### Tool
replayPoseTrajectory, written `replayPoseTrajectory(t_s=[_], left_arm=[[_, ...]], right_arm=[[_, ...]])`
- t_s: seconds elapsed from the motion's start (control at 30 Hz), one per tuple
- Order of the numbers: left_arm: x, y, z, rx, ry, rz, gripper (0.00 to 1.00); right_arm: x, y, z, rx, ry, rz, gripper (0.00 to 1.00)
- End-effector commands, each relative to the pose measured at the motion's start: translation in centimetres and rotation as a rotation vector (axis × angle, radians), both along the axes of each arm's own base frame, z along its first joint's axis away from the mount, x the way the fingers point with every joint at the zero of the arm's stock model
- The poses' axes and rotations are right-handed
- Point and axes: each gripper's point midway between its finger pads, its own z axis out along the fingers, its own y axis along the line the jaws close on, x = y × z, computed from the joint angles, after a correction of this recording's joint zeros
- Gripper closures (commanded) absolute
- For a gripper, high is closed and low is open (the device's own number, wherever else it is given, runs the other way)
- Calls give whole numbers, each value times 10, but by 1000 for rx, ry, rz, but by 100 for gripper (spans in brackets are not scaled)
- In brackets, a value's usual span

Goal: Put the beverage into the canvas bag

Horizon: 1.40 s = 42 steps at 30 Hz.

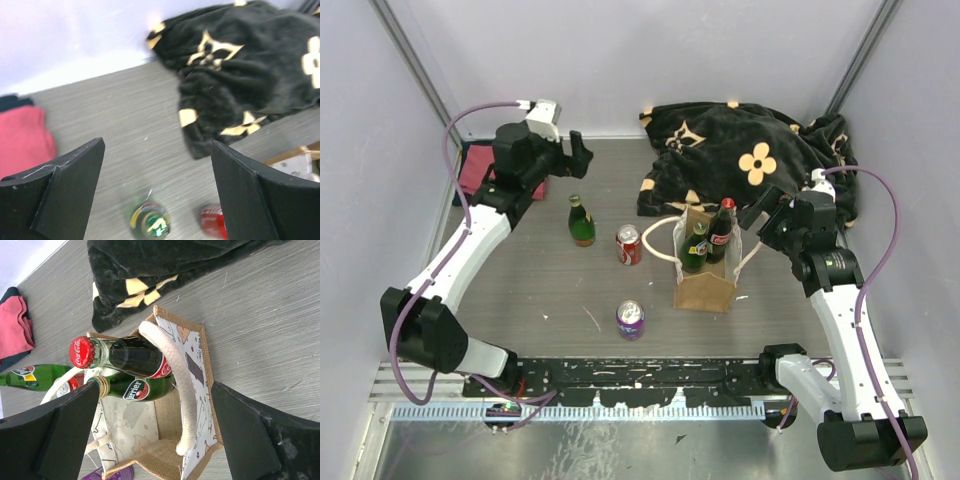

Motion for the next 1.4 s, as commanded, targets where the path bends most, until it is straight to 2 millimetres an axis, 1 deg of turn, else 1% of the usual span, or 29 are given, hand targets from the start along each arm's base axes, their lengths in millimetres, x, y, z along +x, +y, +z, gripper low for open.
replayPoseTrajectory(t_s=[0.0,0.03,0.1,0.27,0.4,0.47,0.8,1.07,1.17,1.23,1.3,1.37], left_arm=[[-2,36,-25,2,31,43,6],[-4,41,-28,-2,30,45,5],[-11,45,-38,-2,32,39,4],[-29,41,-63,-9,55,-9,2],[-36,38,-78,-21,86,-34,2],[-40,36,-89,-25,103,-47,2],[-40,31,-141,-45,160,-49,4],[-29,26,-163,4,138,-50,12],[-22,28,-168,21,127,-36,25],[-18,28,-170,26,120,-30,37],[-17,28,-171,25,119,-30,53],[-17,27,-170,20,119,-30,72]], right_arm=[[3,-1,24,11,-77,-13,0],[3,-2,23,9,-73,-15,0],[2,-2,23,4,-70,-13,0],[1,-2,24,4,-70,-13,0],[0,-3,25,4,-70,-14,0],[-1,-2,23,6,-68,-14,0],[-2,-2,17,7,-59,-16,0],[-1,-2,13,15,-52,-20,0],[-2,-2,11,19,-50,-21,0],[-2,-2,10,21,-48,-23,0],[-3,-2,10,23,-48,-25,0],[-3,-1,11,26,-50,-26,0]])
